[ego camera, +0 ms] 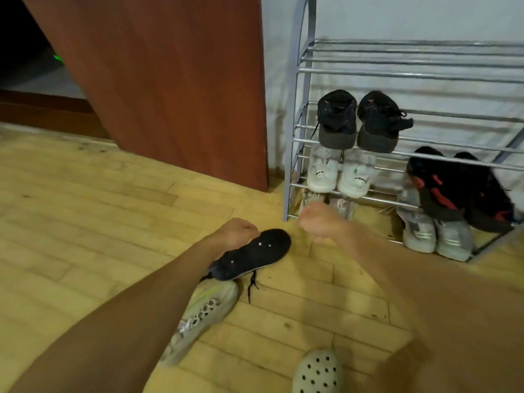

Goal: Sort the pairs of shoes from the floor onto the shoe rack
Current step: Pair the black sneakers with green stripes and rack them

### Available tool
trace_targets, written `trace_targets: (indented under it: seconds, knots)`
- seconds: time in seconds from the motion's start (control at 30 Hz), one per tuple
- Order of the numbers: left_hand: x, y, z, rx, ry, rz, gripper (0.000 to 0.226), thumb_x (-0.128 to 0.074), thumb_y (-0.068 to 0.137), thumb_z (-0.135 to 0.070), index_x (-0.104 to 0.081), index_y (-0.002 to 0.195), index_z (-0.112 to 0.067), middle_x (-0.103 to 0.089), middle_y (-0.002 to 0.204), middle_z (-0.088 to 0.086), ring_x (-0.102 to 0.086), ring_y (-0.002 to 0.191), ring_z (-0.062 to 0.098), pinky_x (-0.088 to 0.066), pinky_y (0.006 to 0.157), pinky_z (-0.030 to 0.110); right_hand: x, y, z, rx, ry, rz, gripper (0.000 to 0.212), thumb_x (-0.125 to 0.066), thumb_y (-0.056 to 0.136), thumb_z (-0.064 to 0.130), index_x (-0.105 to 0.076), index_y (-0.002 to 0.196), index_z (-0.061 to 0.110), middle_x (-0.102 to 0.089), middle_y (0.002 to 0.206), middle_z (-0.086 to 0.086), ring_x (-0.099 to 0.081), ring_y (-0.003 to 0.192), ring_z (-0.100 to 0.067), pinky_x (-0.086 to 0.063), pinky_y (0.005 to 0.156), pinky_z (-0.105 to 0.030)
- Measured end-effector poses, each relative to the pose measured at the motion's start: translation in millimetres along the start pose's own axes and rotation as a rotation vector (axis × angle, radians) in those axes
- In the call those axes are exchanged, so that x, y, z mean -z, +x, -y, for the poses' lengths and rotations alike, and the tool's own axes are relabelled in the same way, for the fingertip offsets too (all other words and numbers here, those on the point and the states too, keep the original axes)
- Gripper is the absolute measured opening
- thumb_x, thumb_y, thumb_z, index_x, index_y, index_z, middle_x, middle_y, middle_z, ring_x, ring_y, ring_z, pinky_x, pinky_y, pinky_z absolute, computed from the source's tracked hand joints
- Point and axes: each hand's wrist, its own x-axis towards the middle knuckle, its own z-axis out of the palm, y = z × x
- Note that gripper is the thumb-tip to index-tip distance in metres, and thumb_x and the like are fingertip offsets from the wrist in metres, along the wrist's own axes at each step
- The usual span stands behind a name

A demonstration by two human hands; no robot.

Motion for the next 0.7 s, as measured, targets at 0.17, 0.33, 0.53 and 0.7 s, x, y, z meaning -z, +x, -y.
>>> trace_targets:
  seconds: [0.17, 0.33, 0.53, 0.7]
  knots:
    - [-4, 21, 75, 0.118, 0.045, -0.007, 0.023, -0.053, 0.094, -0.018, -0.066, 0.109, -0.006, -0.060, 0.105, 0.013, -0.058, 0.101, 0.026, -0.039, 0.077, 0.028, -72, 12, -6, -0.037, -0.055, 0.112, 0.033, -0.055, 0.093, 0.024, -0.062, 0.118, 0.004, -0.064, 0.108, -0.013, -0.066, 0.075, -0.024, -0.053, 0.054, -0.028]
    - [-15, 41, 136, 0.258, 0.056, -0.055, 0.011, -0.053, 0.092, -0.011, -0.057, 0.082, -0.009, -0.046, 0.071, 0.001, -0.045, 0.066, 0.015, -0.034, 0.071, 0.028, -117, 26, -27, -0.072, -0.024, 0.194, 0.023, -0.050, 0.092, 0.016, -0.066, 0.105, 0.006, -0.064, 0.104, -0.009, -0.064, 0.096, -0.025, -0.048, 0.069, -0.029]
    - [-27, 75, 170, 0.462, -0.157, -0.275, 0.044, -0.056, 0.089, -0.022, -0.044, 0.124, 0.000, -0.054, 0.115, 0.017, -0.056, 0.104, 0.034, -0.045, 0.077, 0.038, -133, 46, -50, -0.087, 0.000, 0.240, 0.033, -0.049, 0.094, 0.010, -0.060, 0.123, 0.004, -0.062, 0.125, -0.013, -0.059, 0.115, -0.026, -0.048, 0.096, -0.036]
    - [-42, 92, 167, 0.537, -0.506, -0.377, 0.041, -0.059, 0.091, -0.017, -0.048, 0.127, -0.002, -0.055, 0.109, 0.013, -0.056, 0.099, 0.029, -0.052, 0.093, 0.043, -131, 60, -74, -0.146, 0.097, 0.251, 0.025, -0.045, 0.092, 0.010, -0.062, 0.110, 0.008, -0.065, 0.105, -0.012, -0.062, 0.083, -0.020, -0.055, 0.080, -0.034]
